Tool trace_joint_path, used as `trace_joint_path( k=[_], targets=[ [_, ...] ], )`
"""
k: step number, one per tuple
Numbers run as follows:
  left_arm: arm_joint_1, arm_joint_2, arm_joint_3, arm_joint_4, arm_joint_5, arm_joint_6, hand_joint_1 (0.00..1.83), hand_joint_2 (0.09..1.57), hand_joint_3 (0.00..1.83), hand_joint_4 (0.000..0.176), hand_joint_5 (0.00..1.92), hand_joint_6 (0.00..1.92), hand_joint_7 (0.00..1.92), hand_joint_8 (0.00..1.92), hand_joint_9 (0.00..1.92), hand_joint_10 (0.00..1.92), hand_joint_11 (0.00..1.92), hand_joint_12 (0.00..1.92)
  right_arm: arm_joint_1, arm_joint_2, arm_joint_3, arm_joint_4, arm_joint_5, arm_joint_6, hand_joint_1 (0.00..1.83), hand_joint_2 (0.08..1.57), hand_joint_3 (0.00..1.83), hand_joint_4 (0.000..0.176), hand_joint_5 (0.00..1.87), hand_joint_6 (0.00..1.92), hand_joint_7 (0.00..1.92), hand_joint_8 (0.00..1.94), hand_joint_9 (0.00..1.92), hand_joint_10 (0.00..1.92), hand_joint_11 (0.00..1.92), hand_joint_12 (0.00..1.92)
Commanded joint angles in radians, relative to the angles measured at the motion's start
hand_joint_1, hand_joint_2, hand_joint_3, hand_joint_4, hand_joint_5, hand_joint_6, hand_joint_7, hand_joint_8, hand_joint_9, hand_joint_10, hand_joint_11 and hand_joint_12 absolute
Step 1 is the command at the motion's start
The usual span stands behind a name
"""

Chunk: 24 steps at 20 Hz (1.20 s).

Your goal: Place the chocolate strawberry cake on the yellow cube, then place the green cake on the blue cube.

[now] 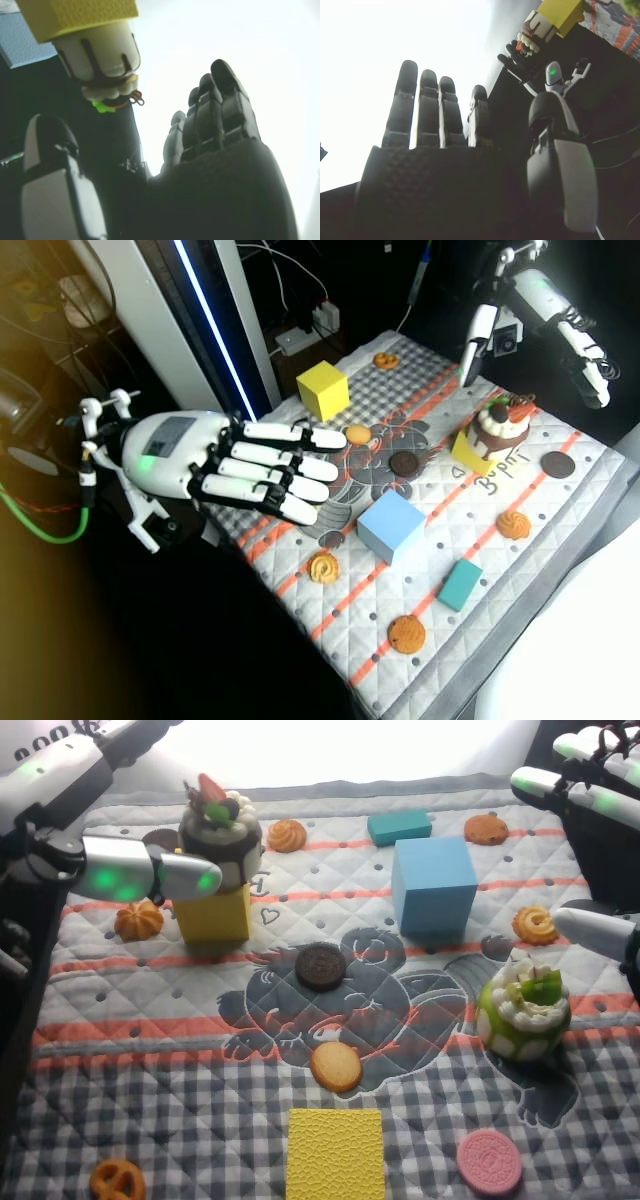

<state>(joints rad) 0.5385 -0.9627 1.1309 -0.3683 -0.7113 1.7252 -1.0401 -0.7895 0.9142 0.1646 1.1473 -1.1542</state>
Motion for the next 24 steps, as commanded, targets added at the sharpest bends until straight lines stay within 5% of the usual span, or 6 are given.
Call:
trace_joint_path(
  k=[1, 6, 9, 15, 17, 24],
  targets=[
    [0.004, 0.030, -0.014, 0.028, -0.153, -0.005, 0.86, 0.83, 0.00, 0.164, 0.05, 0.00, 0.11, 0.00, 0.12, 0.00, 0.00, 0.45, 0.005, 0.007, 0.000, 0.008, 0.130, 0.000, 0.20, 1.24, 0.00, 0.173, 0.11, 0.00, 0.11, 0.00, 0.11, 0.00, 0.00, 0.49],
    [0.142, 0.168, -0.177, 0.089, -0.278, -0.005, 0.75, 0.80, 0.00, 0.176, 0.00, 0.00, 0.06, 0.00, 0.16, 0.00, 0.00, 0.77, 0.009, 0.025, -0.017, -0.034, 0.132, 0.001, 0.25, 1.16, 0.00, 0.135, 0.12, 0.00, 0.13, 0.00, 0.14, 0.01, 0.04, 0.46],
    [0.236, 0.246, -0.275, 0.114, -0.359, -0.005, 0.88, 0.78, 0.00, 0.176, 0.00, 0.00, 0.02, 0.01, 0.02, 0.00, 0.00, 0.08, 0.008, 0.032, -0.022, -0.067, 0.088, 0.001, 0.34, 1.01, 0.00, 0.112, 0.18, 0.00, 0.19, 0.00, 0.19, 0.01, 0.05, 0.43],
    [0.378, 0.296, -0.377, 0.130, -0.478, -0.007, 0.86, 0.75, 0.00, 0.176, 0.00, 0.00, 0.00, 0.00, 0.00, 0.00, 0.00, 0.00, 0.008, 0.035, -0.020, -0.129, -0.061, 0.002, 0.34, 0.91, 0.00, 0.121, 0.20, 0.00, 0.19, 0.00, 0.25, 0.00, 0.02, 0.85],
    [0.406, 0.294, -0.386, 0.121, -0.505, -0.023, 0.85, 0.75, 0.00, 0.176, 0.00, 0.00, 0.01, 0.00, 0.01, 0.00, 0.00, 0.00, 0.005, 0.027, -0.020, -0.130, -0.095, 0.003, 0.34, 0.88, 0.00, 0.159, 0.19, 0.00, 0.21, 0.01, 0.27, 0.01, 0.00, 1.00],
    [0.448, 0.290, -0.386, 0.081, -0.531, -0.060, 0.82, 0.80, 0.01, 0.168, 0.00, 0.00, 0.00, 0.00, 0.01, 0.00, 0.00, 0.00, -0.008, -0.030, 0.008, -0.120, -0.170, 0.003, 0.32, 0.91, 0.00, 0.176, 0.11, 0.00, 0.24, 0.00, 0.41, 0.01, 0.15, 0.92]
  ],
)
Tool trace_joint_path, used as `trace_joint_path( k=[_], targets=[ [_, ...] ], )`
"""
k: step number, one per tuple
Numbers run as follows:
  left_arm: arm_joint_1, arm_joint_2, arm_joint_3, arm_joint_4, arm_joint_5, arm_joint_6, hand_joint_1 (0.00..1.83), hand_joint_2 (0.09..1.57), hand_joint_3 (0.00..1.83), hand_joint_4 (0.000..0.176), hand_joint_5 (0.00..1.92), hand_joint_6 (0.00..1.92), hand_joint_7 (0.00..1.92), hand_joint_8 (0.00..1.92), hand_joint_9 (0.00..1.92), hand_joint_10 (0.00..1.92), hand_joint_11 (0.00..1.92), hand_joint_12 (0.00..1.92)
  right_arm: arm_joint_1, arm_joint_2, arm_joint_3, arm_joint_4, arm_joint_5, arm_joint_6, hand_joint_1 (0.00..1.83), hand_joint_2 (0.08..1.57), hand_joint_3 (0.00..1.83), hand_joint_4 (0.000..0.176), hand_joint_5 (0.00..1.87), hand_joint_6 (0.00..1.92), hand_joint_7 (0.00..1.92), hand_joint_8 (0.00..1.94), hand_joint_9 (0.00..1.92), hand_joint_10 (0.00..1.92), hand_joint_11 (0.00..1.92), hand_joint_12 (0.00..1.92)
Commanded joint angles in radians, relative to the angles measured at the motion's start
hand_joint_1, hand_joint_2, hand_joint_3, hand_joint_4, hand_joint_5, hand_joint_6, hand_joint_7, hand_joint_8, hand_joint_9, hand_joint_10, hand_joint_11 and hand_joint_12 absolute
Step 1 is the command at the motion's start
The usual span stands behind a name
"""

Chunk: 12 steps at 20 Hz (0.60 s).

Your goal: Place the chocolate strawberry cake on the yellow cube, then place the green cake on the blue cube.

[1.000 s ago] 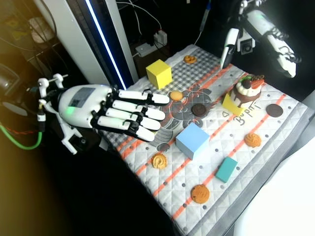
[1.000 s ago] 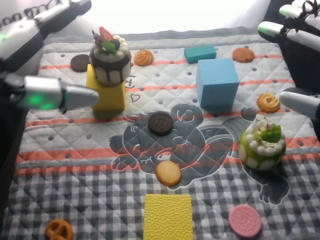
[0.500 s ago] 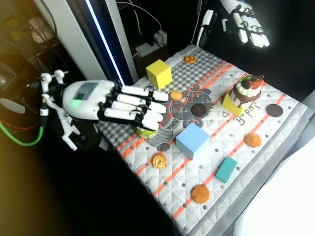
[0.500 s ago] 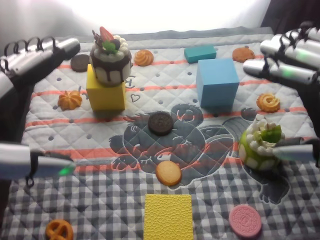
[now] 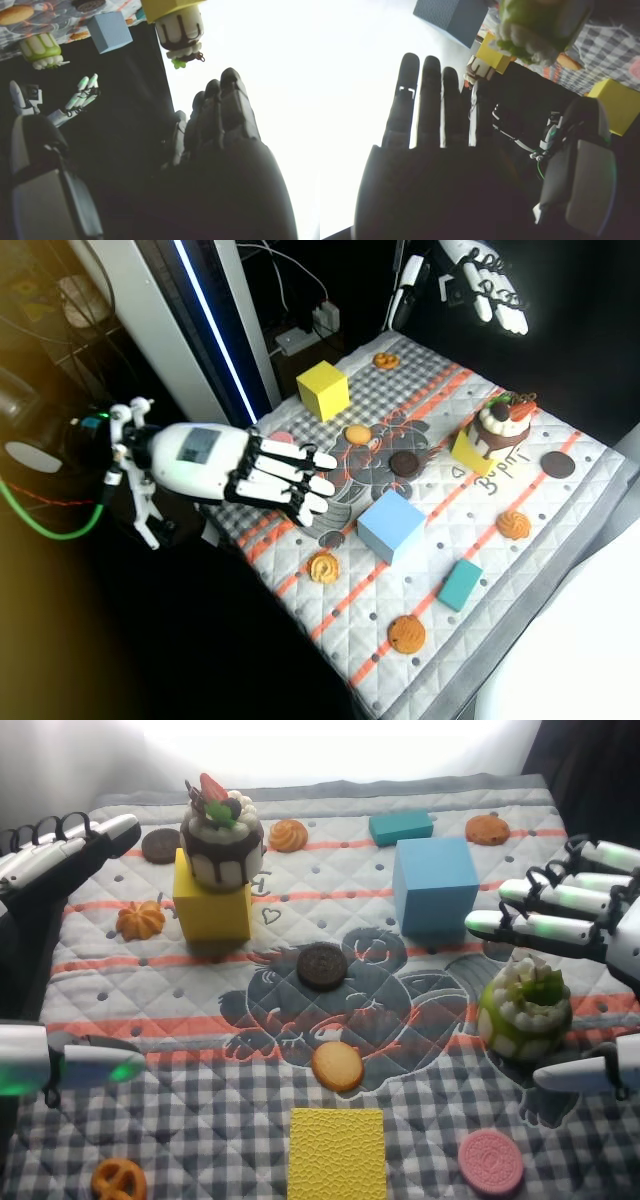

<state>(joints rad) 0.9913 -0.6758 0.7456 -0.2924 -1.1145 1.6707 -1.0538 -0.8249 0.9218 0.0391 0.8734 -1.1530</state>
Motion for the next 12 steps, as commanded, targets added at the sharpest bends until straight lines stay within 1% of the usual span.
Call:
trace_joint_path(
  k=[1, 2, 4, 5, 6, 7, 8, 9, 10, 11, 12],
  targets=[
    [-0.004, 0.001, -0.001, 0.003, -0.130, -0.007, 0.80, 0.80, 0.01, 0.162, 0.00, 0.00, 0.01, 0.00, 0.01, 0.00, 0.00, 0.00, 0.005, -0.005, 0.005, 0.008, 0.098, 0.002, 0.42, 0.91, 0.00, 0.176, 0.10, 0.00, 0.25, 0.00, 0.42, 0.00, 0.19, 0.84],
    [-0.004, 0.001, -0.001, 0.003, -0.132, -0.007, 0.80, 0.81, 0.02, 0.160, 0.00, 0.00, 0.00, 0.00, 0.01, 0.00, 0.00, 0.00, 0.005, -0.012, 0.009, 0.012, 0.095, 0.002, 0.44, 0.91, 0.00, 0.176, 0.09, 0.00, 0.25, 0.00, 0.44, 0.00, 0.22, 0.78],
    [-0.002, 0.001, -0.001, 0.002, -0.133, -0.008, 0.81, 0.82, 0.02, 0.161, 0.00, 0.00, 0.01, 0.00, 0.01, 0.00, 0.00, 0.00, 0.005, -0.025, 0.021, 0.023, 0.085, 0.002, 0.52, 0.91, 0.00, 0.176, 0.10, 0.01, 0.26, 0.00, 0.42, 0.00, 0.19, 0.75],
    [-0.002, 0.000, -0.001, 0.002, -0.133, -0.010, 0.82, 0.82, 0.01, 0.153, 0.00, 0.00, 0.02, 0.01, 0.02, 0.01, 0.00, 0.00, 0.005, -0.028, 0.026, 0.028, 0.081, 0.002, 0.59, 0.91, 0.00, 0.176, 0.10, 0.01, 0.27, 0.01, 0.45, 0.01, 0.21, 0.76],
    [-0.001, -0.002, -0.001, 0.002, -0.133, -0.011, 0.82, 0.82, 0.01, 0.158, 0.00, 0.00, 0.02, 0.01, 0.02, 0.01, 0.00, 0.00, 0.005, -0.033, 0.032, 0.033, 0.076, 0.002, 0.63, 0.92, 0.00, 0.176, 0.11, 0.00, 0.29, 0.00, 0.47, 0.01, 0.21, 0.83],
    [0.000, -0.004, -0.001, 0.002, -0.133, -0.012, 0.83, 0.81, 0.01, 0.168, 0.00, 0.00, 0.03, 0.01, 0.03, 0.01, 0.01, 0.00, 0.005, -0.037, 0.037, 0.038, 0.072, 0.002, 0.67, 0.93, 0.00, 0.176, 0.13, 0.00, 0.34, 0.00, 0.52, 0.01, 0.22, 0.91],
    [0.000, -0.006, -0.001, 0.002, -0.133, -0.012, 0.83, 0.81, 0.01, 0.167, 0.00, 0.00, 0.03, 0.01, 0.03, 0.01, 0.02, 0.01, 0.005, -0.042, 0.043, 0.043, 0.067, 0.002, 0.70, 0.93, 0.00, 0.176, 0.16, 0.01, 0.39, 0.01, 0.58, 0.02, 0.26, 0.94],
    [0.000, -0.007, -0.001, 0.002, -0.134, -0.012, 0.81, 0.82, 0.01, 0.168, 0.00, 0.00, 0.04, 0.01, 0.04, 0.01, 0.02, 0.01, 0.005, -0.047, 0.048, 0.048, 0.063, 0.002, 0.82, 0.92, 0.00, 0.176, 0.22, 0.00, 0.51, 0.02, 0.69, 0.06, 0.31, 1.11],
    [0.000, -0.007, -0.001, 0.002, -0.136, -0.012, 0.80, 0.82, 0.01, 0.164, 0.00, 0.00, 0.04, 0.01, 0.04, 0.01, 0.03, 0.01, 0.005, -0.052, 0.052, 0.056, 0.059, 0.002, 0.92, 0.90, 0.00, 0.135, 0.29, 0.01, 0.64, 0.04, 0.81, 0.16, 0.38, 1.41],
    [0.000, -0.007, -0.001, 0.002, -0.137, -0.012, 0.80, 0.81, 0.01, 0.174, 0.00, 0.00, 0.04, 0.01, 0.04, 0.01, 0.02, 0.01, 0.005, -0.055, 0.054, 0.058, 0.057, 0.002, 0.95, 0.91, 0.00, 0.109, 0.37, 0.02, 0.75, 0.09, 0.66, 0.94, 0.47, 1.66],
    [0.001, -0.007, -0.001, 0.002, -0.137, -0.012, 0.80, 0.81, 0.00, 0.171, 0.00, 0.00, 0.05, 0.01, 0.05, 0.01, 0.03, 0.02, 0.005, -0.056, 0.054, 0.058, 0.057, 0.002, 0.94, 0.92, 0.00, 0.091, 0.41, 0.01, 0.79, 0.11, 0.59, 1.25, 0.53, 1.71]
  ],
)
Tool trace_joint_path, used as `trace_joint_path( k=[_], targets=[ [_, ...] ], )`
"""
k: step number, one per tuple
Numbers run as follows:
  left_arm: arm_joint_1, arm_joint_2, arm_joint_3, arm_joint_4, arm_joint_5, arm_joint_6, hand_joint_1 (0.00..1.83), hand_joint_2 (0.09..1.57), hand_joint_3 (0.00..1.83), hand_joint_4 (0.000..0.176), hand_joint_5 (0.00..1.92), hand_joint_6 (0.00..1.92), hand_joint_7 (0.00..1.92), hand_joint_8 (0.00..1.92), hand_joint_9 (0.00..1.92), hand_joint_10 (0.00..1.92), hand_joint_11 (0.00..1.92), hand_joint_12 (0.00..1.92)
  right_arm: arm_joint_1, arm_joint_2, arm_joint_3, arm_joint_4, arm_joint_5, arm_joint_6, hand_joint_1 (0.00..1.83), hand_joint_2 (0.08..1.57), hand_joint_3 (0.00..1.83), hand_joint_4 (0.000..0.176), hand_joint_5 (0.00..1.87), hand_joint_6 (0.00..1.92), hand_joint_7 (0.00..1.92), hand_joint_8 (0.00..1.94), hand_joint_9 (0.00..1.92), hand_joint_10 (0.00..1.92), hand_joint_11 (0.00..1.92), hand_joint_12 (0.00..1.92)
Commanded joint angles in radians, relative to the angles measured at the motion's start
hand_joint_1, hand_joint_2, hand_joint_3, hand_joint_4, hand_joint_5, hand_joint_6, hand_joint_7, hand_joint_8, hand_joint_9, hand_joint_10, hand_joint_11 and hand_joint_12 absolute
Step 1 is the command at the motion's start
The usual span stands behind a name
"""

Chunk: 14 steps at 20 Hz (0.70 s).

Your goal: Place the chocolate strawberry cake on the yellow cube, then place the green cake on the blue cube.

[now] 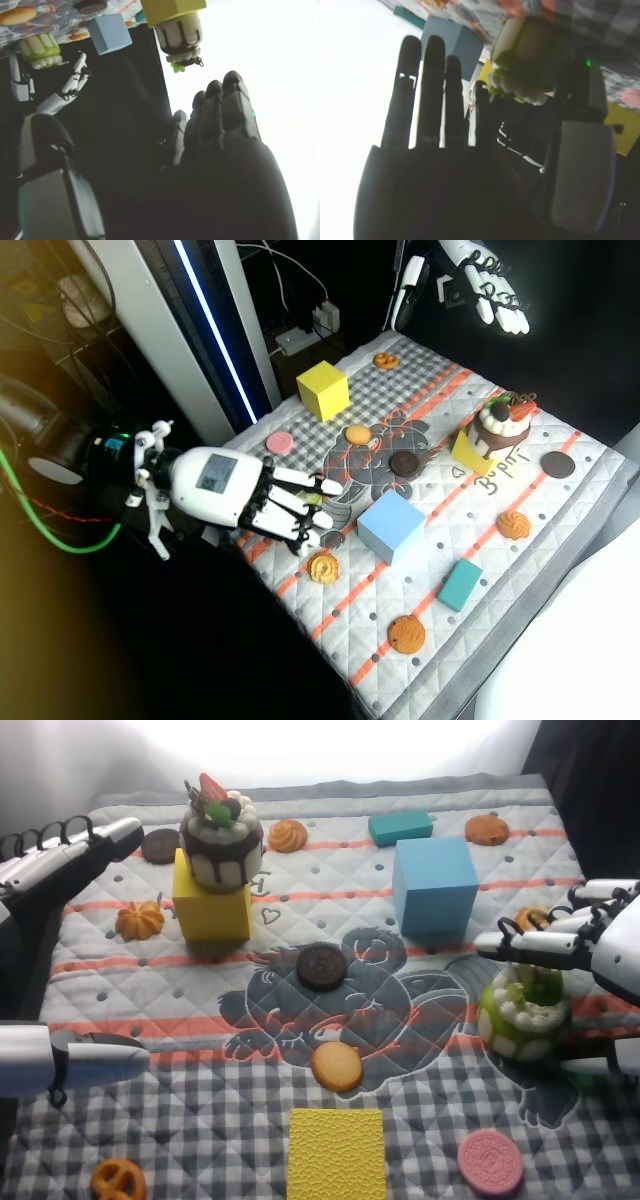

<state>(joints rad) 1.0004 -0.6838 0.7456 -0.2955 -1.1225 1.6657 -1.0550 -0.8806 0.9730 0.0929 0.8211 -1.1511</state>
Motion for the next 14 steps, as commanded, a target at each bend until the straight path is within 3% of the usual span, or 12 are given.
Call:
trace_joint_path(
  k=[1, 2, 3, 4, 5, 6, 8, 10, 11, 12, 13, 14],
  targets=[
    [-0.008, 0.001, -0.001, 0.004, -0.130, -0.007, 0.81, 0.82, 0.01, 0.166, 0.01, 0.00, 0.05, 0.01, 0.05, 0.01, 0.02, 0.02, 0.006, -0.002, 0.003, 0.005, 0.109, 0.000, 0.91, 0.93, 0.00, 0.073, 0.46, 0.01, 0.80, 0.13, 0.56, 1.27, 0.54, 1.68],
    [-0.007, 0.001, -0.001, 0.003, -0.130, -0.007, 0.82, 0.82, 0.01, 0.164, 0.00, 0.00, 0.04, 0.01, 0.04, 0.01, 0.02, 0.02, 0.007, -0.005, 0.002, 0.005, 0.109, 0.000, 0.92, 0.93, 0.00, 0.061, 0.50, 0.00, 0.81, 0.15, 0.55, 1.30, 0.54, 1.68],
    [-0.005, 0.000, -0.001, 0.001, -0.130, -0.007, 0.81, 0.82, 0.01, 0.158, 0.01, 0.00, 0.05, 0.01, 0.05, 0.01, 0.02, 0.02, 0.008, -0.007, 0.002, 0.005, 0.109, 0.000, 0.96, 0.93, 0.00, 0.082, 0.51, 0.00, 0.68, 0.40, 0.49, 1.39, 0.45, 1.74],
    [-0.004, 0.000, -0.001, 0.000, -0.130, -0.007, 0.81, 0.83, 0.01, 0.155, 0.01, 0.00, 0.06, 0.01, 0.05, 0.01, 0.02, 0.02, 0.009, -0.009, 0.001, 0.004, 0.109, 0.000, 0.97, 0.93, 0.00, 0.086, 0.52, 0.00, 0.58, 0.65, 0.47, 1.41, 0.44, 1.73],
    [-0.003, -0.001, -0.001, -0.002, -0.130, -0.007, 0.82, 0.82, 0.01, 0.153, 0.01, 0.00, 0.06, 0.01, 0.06, 0.01, 0.03, 0.02, 0.010, -0.009, -0.001, 0.004, 0.109, 0.000, 1.00, 0.92, 0.00, 0.071, 0.55, 0.00, 0.53, 0.82, 0.48, 1.46, 0.45, 1.76],
    [-0.003, -0.001, 0.000, -0.002, -0.130, -0.007, 0.80, 0.83, 0.01, 0.154, 0.01, 0.00, 0.06, 0.01, 0.06, 0.01, 0.02, 0.02, 0.011, -0.009, -0.002, 0.004, 0.109, 0.000, 1.00, 0.91, 0.00, 0.077, 0.56, 0.00, 0.49, 0.92, 0.48, 1.50, 0.45, 1.78],
    [-0.002, -0.001, 0.000, -0.004, -0.130, -0.007, 0.83, 0.83, 0.01, 0.151, 0.01, 0.00, 0.06, 0.00, 0.05, 0.00, 0.00, 0.00, 0.014, -0.008, -0.006, 0.005, 0.112, 0.000, 0.90, 0.97, 0.00, 0.044, 0.62, 0.00, 0.46, 1.11, 0.49, 1.59, 0.48, 1.83],
    [0.000, -0.003, 0.000, -0.005, -0.131, -0.007, 0.82, 0.84, 0.01, 0.138, 0.01, 0.00, 0.06, 0.01, 0.05, 0.01, 0.00, 0.00, 0.016, -0.007, -0.008, 0.004, 0.128, 0.009, 0.85, 0.97, 0.00, 0.038, 0.74, 0.01, 0.46, 1.45, 0.57, 1.88, 0.70, 1.92],
    [0.002, -0.004, 0.000, -0.007, -0.131, -0.007, 0.82, 0.84, 0.01, 0.141, 0.01, 0.00, 0.07, 0.01, 0.06, 0.01, 0.00, 0.00, 0.015, -0.006, -0.008, 0.004, 0.154, 0.037, 0.81, 0.96, 0.00, 0.057, 0.88, 0.03, 0.60, 1.57, 0.74, 1.91, 0.88, 1.92],
    [0.003, -0.004, 0.000, -0.008, -0.131, -0.007, 0.82, 0.84, 0.01, 0.141, 0.01, 0.00, 0.07, 0.01, 0.06, 0.01, 0.00, 0.00, 0.014, -0.006, -0.008, 0.004, 0.164, 0.047, 0.81, 0.96, 0.00, 0.057, 0.88, 0.03, 0.60, 1.57, 0.74, 1.91, 0.88, 1.92],
    [0.005, -0.005, 0.000, -0.011, -0.131, -0.007, 0.83, 0.84, 0.00, 0.136, 0.01, 0.00, 0.08, 0.01, 0.06, 0.01, 0.00, 0.00, 0.011, -0.007, -0.006, 0.004, 0.189, 0.071, 0.84, 0.97, 0.00, 0.025, 0.92, 0.04, 0.62, 1.62, 0.77, 1.92, 0.91, 1.92],
    [0.006, -0.006, 0.000, -0.013, -0.131, -0.007, 0.83, 0.84, 0.01, 0.139, 0.01, 0.00, 0.08, 0.01, 0.06, 0.01, 0.00, 0.00, 0.011, -0.008, -0.004, 0.005, 0.201, 0.084, 0.85, 0.98, 0.00, 0.010, 0.96, 0.04, 0.64, 1.58, 0.77, 1.87, 0.87, 1.92]
  ],
)
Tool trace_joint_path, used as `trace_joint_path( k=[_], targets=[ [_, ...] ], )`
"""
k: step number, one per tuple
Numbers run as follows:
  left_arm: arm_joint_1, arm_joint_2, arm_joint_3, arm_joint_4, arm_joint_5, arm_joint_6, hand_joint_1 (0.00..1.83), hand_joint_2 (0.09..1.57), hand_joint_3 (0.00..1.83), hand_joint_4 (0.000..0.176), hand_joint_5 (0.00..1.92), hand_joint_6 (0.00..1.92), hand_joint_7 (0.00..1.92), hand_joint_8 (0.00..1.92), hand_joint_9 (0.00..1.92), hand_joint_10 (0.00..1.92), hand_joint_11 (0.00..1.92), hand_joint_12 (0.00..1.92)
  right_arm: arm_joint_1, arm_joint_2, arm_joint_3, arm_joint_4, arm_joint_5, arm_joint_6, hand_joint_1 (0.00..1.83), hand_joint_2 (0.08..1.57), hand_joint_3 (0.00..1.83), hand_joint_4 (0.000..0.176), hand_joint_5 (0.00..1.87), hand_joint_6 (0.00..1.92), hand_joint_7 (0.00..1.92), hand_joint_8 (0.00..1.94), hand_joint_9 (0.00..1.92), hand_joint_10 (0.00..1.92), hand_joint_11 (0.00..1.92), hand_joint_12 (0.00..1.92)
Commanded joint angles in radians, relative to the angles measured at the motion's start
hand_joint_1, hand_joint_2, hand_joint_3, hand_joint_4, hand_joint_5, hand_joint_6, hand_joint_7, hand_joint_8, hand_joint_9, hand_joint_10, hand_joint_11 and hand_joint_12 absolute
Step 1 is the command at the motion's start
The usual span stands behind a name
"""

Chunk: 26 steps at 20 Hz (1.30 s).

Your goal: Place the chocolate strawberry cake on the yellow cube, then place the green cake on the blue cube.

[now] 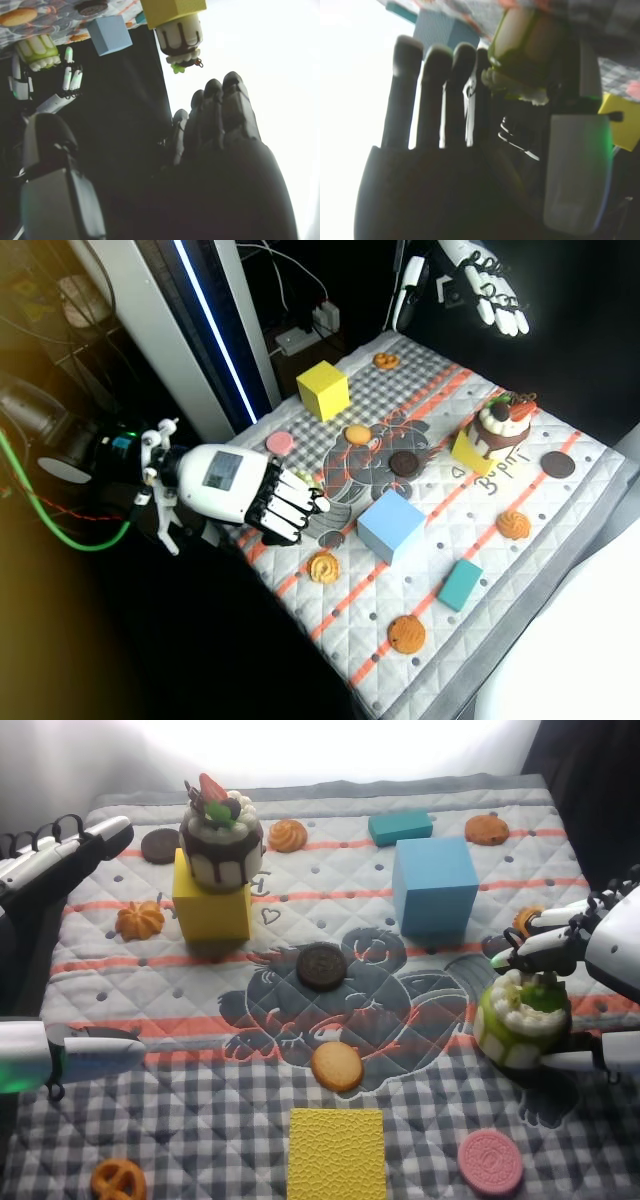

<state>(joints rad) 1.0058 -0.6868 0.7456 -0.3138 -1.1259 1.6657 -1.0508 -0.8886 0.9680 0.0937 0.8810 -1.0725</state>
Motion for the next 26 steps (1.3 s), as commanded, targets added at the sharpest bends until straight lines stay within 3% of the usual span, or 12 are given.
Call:
trace_joint_path(
  k=[1, 2, 3, 4, 5, 6, 7, 8, 14, 19, 24, 26],
  targets=[
    [0.001, -0.003, 0.000, 0.004, -0.127, -0.007, 0.86, 0.84, 0.00, 0.149, 0.01, 0.00, 0.08, 0.01, 0.06, 0.01, 0.00, 0.00, 0.007, -0.003, 0.005, 0.004, 0.148, 0.016, 0.88, 0.99, 0.00, 0.000, 1.02, 0.07, 0.69, 1.40, 0.77, 1.71, 0.82, 1.87],
    [0.001, -0.003, 0.000, 0.004, -0.129, -0.007, 0.86, 0.84, 0.00, 0.145, 0.01, 0.00, 0.09, 0.01, 0.06, 0.01, 0.00, 0.00, 0.007, -0.007, 0.011, 0.010, 0.152, 0.032, 0.99, 1.06, 0.03, 0.138, 1.01, 0.76, 0.77, 1.27, 0.80, 1.59, 0.82, 1.81],
    [0.001, -0.003, 0.000, 0.004, -0.129, -0.009, 0.87, 0.83, 0.00, 0.150, 0.02, 0.00, 0.08, 0.01, 0.05, 0.00, 0.00, 0.00, 0.004, -0.016, 0.027, 0.015, 0.163, 0.075, 1.01, 1.09, 0.01, 0.168, 0.98, 0.95, 0.82, 1.12, 0.85, 1.45, 0.84, 1.71],
    [0.002, -0.003, 0.000, 0.004, -0.130, -0.010, 0.88, 0.83, 0.00, 0.165, 0.01, 0.00, 0.07, 0.00, 0.04, 0.00, 0.00, 0.00, 0.002, -0.020, 0.036, 0.015, 0.167, 0.099, 1.01, 1.11, 0.00, 0.166, 0.96, 1.01, 0.86, 1.01, 0.87, 1.35, 0.84, 1.65],
    [0.002, -0.003, 0.000, 0.003, -0.130, -0.011, 0.88, 0.82, 0.00, 0.168, 0.02, 0.00, 0.08, 0.01, 0.05, 0.00, 0.00, 0.00, 0.001, -0.023, 0.045, 0.015, 0.171, 0.126, 1.05, 1.09, 0.00, 0.113, 1.00, 0.96, 0.93, 0.94, 0.91, 1.28, 0.85, 1.63],
    [0.004, -0.003, 0.000, 0.001, -0.130, -0.011, 0.88, 0.82, 0.00, 0.171, 0.02, 0.00, 0.08, 0.01, 0.06, 0.01, 0.00, 0.00, 0.002, -0.021, 0.047, 0.015, 0.171, 0.126, 1.05, 1.09, 0.00, 0.115, 1.00, 0.98, 0.98, 0.98, 0.92, 1.32, 0.83, 1.68],
    [0.008, -0.004, 0.000, -0.001, -0.130, -0.011, 0.89, 0.82, 0.00, 0.166, 0.02, 0.00, 0.09, 0.01, 0.06, 0.01, 0.00, 0.00, 0.002, -0.018, 0.048, 0.015, 0.173, 0.126, 1.06, 1.11, 0.00, 0.046, 0.96, 1.05, 0.96, 1.20, 0.93, 1.50, 0.87, 1.79],
    [0.010, -0.006, 0.001, -0.004, -0.130, -0.011, 0.86, 0.83, 0.00, 0.169, 0.02, 0.00, 0.10, 0.01, 0.07, 0.01, 0.00, 0.00, 0.002, -0.013, 0.046, 0.015, 0.180, 0.126, 1.11, 1.11, 0.00, 0.000, 0.98, 1.02, 0.90, 1.34, 0.88, 1.59, 0.82, 1.83],
    [0.013, -0.009, 0.003, -0.010, -0.129, -0.011, 0.87, 0.83, 0.00, 0.176, 0.01, 0.00, 0.12, 0.01, 0.10, 0.02, 0.00, 0.00, 0.019, 0.007, 0.040, 0.015, 0.241, 0.126, 1.15, 1.12, 0.00, 0.000, 0.95, 1.05, 0.75, 1.39, 0.74, 1.61, 0.63, 1.79],
    [0.016, -0.015, 0.008, -0.013, -0.125, -0.011, 0.86, 0.84, 0.00, 0.176, 0.00, 0.00, 0.13, 0.01, 0.11, 0.01, 0.01, 0.01, 0.095, 0.011, 0.077, 0.015, 0.266, 0.126, 1.24, 1.13, 0.00, 0.000, 0.94, 0.91, 0.96, 1.24, 0.74, 1.37, 0.57, 1.65],
    [0.016, -0.019, 0.012, -0.013, -0.116, -0.011, 0.87, 0.84, 0.00, 0.176, 0.00, 0.00, 0.13, 0.00, 0.11, 0.01, 0.00, 0.00, 0.196, -0.034, 0.144, 0.015, 0.265, 0.126, 1.21, 1.16, 0.00, 0.000, 0.91, 0.97, 0.88, 1.33, 0.63, 1.35, 0.48, 1.65],
    [0.015, -0.021, 0.015, -0.014, -0.114, -0.011, 0.89, 0.83, 0.00, 0.176, 0.00, 0.00, 0.13, 0.00, 0.12, 0.01, 0.00, 0.00, 0.245, -0.066, 0.175, 0.015, 0.244, 0.126, 1.10, 1.14, 0.00, 0.000, 0.92, 1.08, 0.70, 1.18, 0.60, 1.33, 0.48, 1.62]
  ],
)
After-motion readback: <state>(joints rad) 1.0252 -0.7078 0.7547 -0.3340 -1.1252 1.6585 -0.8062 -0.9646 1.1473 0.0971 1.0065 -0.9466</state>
